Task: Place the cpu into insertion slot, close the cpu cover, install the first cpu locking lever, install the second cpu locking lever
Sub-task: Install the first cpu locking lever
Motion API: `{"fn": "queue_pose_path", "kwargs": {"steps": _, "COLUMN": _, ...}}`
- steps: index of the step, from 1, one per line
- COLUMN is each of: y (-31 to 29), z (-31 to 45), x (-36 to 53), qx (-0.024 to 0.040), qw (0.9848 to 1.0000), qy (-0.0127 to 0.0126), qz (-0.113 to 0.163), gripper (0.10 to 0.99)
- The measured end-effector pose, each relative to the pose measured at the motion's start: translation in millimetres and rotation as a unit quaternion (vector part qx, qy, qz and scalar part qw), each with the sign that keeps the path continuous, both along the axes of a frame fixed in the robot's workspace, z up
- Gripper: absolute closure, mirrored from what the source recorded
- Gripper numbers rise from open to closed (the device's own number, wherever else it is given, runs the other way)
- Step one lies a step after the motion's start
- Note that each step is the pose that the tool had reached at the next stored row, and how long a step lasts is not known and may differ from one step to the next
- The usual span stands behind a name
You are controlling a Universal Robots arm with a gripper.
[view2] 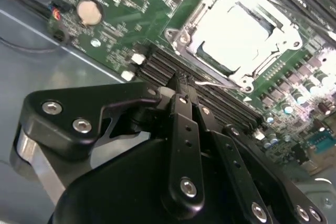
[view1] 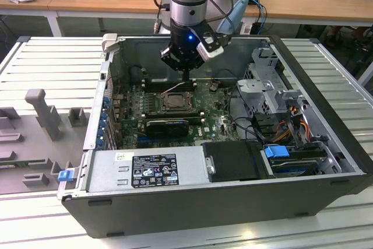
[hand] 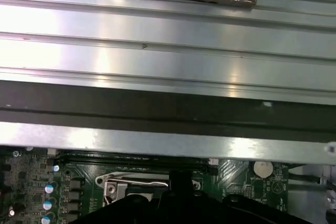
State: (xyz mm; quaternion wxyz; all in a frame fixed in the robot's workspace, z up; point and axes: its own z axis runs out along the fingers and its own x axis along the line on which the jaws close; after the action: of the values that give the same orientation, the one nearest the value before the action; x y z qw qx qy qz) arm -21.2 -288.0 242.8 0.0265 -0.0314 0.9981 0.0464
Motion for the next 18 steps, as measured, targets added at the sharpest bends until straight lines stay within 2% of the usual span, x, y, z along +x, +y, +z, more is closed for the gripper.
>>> {"fn": "queue_pose_path", "kwargs": {"steps": 1, "y": 0.0, "z": -2.3, "x": -4.8, "qx": -0.0001, "qw": 1.0000, "qy": 0.0001, "qz": 0.000, "gripper": 0.980}}
{"fn": "queue_pose_path", "kwargs": {"steps": 3, "y": 0.0, "z": -5.4, "x": -9.0, "qx": -0.0001, "qw": 1.0000, "qy": 0.0000, "qz": 0.000, "gripper": 0.980}}
{"fn": "queue_pose_path", "kwargs": {"steps": 4, "y": 0.0, "z": -9.5, "x": -11.7, "qx": 0.0000, "qw": 1.0000, "qy": 0.0000, "qz": 0.000, "gripper": 0.980}}
{"fn": "queue_pose_path", "kwargs": {"steps": 6, "y": 0.0, "z": -14.8, "x": -11.8, "qx": -0.0001, "qw": 1.0000, "qy": 0.0001, "qz": 0.000, "gripper": 0.980}}
{"fn": "queue_pose_path", "kwargs": {"steps": 9, "y": 0.1, "z": -17.5, "x": -11.7, "qx": -0.0001, "qw": 1.0000, "qy": 0.0001, "qz": 0.000, "gripper": 0.980}}
{"fn": "queue_pose_path", "kwargs": {"steps": 18, "y": 1.0, "z": -22.1, "x": -8.6, "qx": 0.0000, "qw": 1.0000, "qy": 0.0000, "qz": 0.000, "gripper": 0.980}}
